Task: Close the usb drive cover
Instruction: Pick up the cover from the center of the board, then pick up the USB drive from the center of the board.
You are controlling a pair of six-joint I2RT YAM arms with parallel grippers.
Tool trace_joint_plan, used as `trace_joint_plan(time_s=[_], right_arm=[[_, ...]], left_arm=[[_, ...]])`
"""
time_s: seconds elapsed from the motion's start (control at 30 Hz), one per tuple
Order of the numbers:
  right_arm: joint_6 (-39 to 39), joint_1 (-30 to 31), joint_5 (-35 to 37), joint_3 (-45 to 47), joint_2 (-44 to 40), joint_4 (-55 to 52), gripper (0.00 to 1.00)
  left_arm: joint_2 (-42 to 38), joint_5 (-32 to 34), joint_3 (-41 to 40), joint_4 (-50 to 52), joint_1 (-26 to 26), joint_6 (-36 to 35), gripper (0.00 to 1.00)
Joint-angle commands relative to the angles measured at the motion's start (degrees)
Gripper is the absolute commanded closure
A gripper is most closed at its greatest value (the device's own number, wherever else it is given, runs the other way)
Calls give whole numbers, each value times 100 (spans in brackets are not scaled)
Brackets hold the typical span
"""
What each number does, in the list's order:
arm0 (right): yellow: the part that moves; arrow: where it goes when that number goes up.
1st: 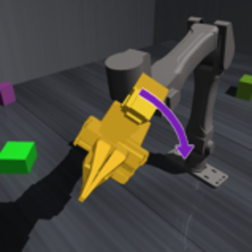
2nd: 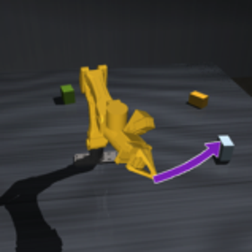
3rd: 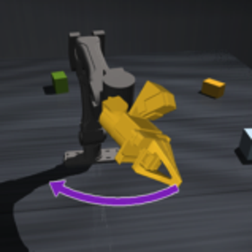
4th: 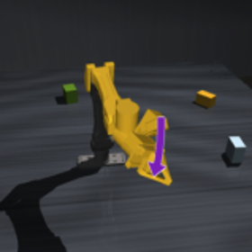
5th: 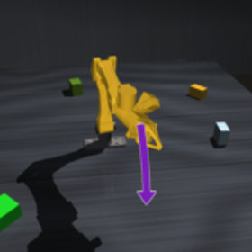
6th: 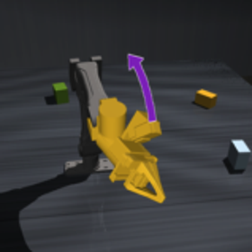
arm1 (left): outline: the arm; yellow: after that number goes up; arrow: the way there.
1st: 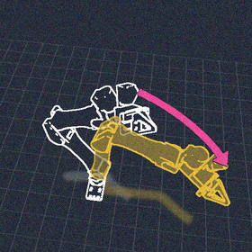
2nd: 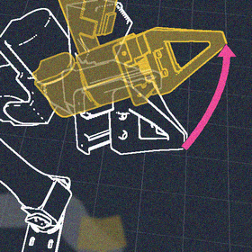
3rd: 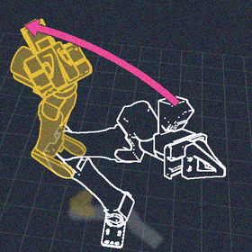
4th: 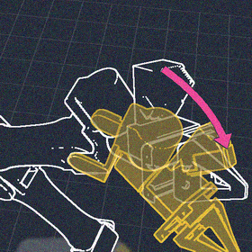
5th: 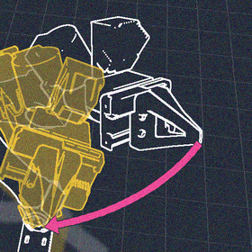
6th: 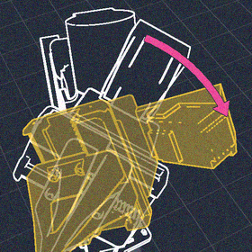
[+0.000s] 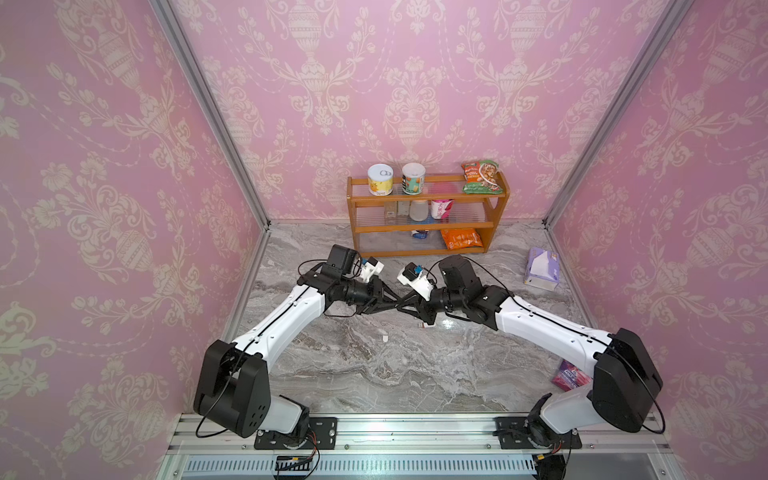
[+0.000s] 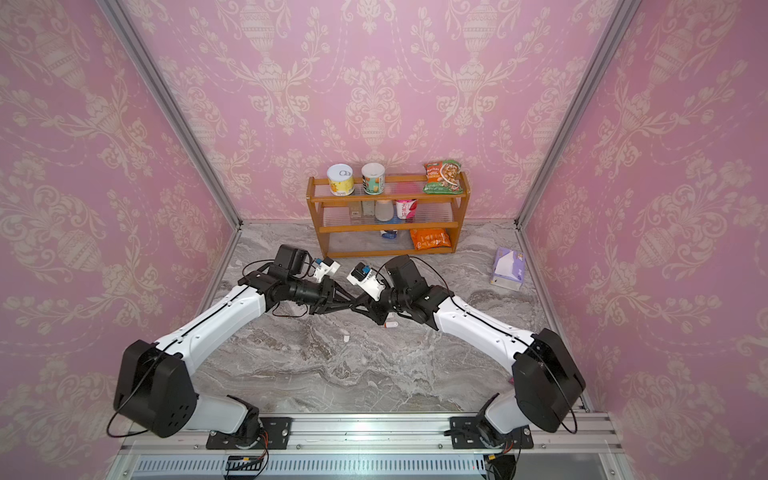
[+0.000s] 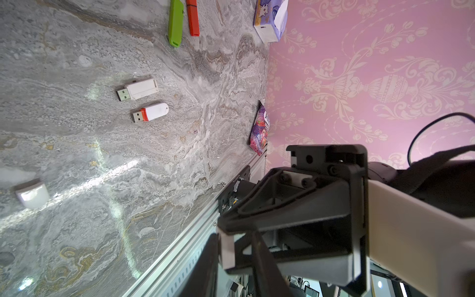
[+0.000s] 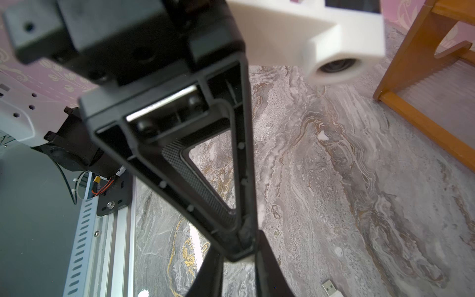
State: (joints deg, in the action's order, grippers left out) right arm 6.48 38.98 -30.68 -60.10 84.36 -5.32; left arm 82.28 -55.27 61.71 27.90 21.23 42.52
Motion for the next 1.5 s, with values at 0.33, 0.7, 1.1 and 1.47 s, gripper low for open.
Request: trace_joint_plan(time_s=[0.33,0.7,1.1,1.47], right_arm=[[-383,-67,200,121,-156,995,88],[-402,-84,227,203,-139,911,62],[-207,-428,962,622,-777,218,48],[467,-833,1996,-1215,971,-2955,47]], left_arm=[[12,-127,-54,6,83,53,100],[166,138,-28,68,31,123,100],[313,240,-140,18,-658,195,100],[168,549,-81,506,-1159,-104,100]])
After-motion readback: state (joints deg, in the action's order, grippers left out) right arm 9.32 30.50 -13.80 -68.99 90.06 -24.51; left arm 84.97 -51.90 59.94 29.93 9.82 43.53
